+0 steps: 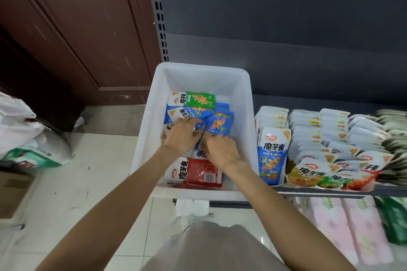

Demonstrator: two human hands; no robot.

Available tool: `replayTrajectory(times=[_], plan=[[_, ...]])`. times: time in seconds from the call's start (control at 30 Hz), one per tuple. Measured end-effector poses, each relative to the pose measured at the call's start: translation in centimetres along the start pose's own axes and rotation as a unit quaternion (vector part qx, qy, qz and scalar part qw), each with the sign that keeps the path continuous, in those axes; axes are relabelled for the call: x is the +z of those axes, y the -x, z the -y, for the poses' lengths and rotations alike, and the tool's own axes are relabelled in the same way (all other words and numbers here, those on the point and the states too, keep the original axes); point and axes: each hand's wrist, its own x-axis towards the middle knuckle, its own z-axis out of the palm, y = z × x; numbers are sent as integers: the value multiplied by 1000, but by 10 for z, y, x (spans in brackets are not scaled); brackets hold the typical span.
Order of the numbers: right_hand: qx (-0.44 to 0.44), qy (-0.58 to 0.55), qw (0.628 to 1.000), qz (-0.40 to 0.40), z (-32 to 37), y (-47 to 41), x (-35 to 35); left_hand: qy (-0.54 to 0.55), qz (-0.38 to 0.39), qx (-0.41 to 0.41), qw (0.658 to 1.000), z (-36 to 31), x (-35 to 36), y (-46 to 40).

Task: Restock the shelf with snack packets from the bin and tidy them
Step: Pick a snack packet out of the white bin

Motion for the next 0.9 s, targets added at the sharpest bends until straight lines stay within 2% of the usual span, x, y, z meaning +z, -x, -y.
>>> replayTrajectory(times=[0.07,0.13,0.23,0.37,0.47,0.53,0.6,0.67,0.73,0.77,0.83,0.87,0.9], plan=[[4,-68,998,10,1,10,-2,42,35,-28,998,-5,7,2],[40,-92,995,-11,-3,11,-5,29,51,-41,997,-9,11,5],[33,-23,999,-18,-15,2,-6,-24,70,-45,996,-16,11,10],[-71,95,992,42,-25,-16,-6,-147,110,-65,981,-22,18,18],[-106,179,978,-11,-22,-30,-11,-130,110,-82,982,-27,16,19],[-119,201,969,-75,-19,-35,-19,-101,78,-86,988,-26,10,20],[-112,182,969,-120,-20,-30,-34,-34,-24,-88,995,-22,-3,23],[-60,56,984,-160,-25,-16,-47,126,-166,-42,977,-19,-22,29],[13,-164,963,-211,-30,6,-57,287,-247,0,925,-28,-47,39],[37,-294,928,-226,-32,21,-62,364,-239,-6,900,-37,-58,44],[62,-522,819,-228,-33,54,-75,488,-140,-22,861,-59,-71,56],[65,-592,773,-219,-34,68,-79,511,-76,-18,856,-70,-73,61],[66,-626,747,-214,-38,80,-82,509,-24,-6,860,-81,-71,65]])
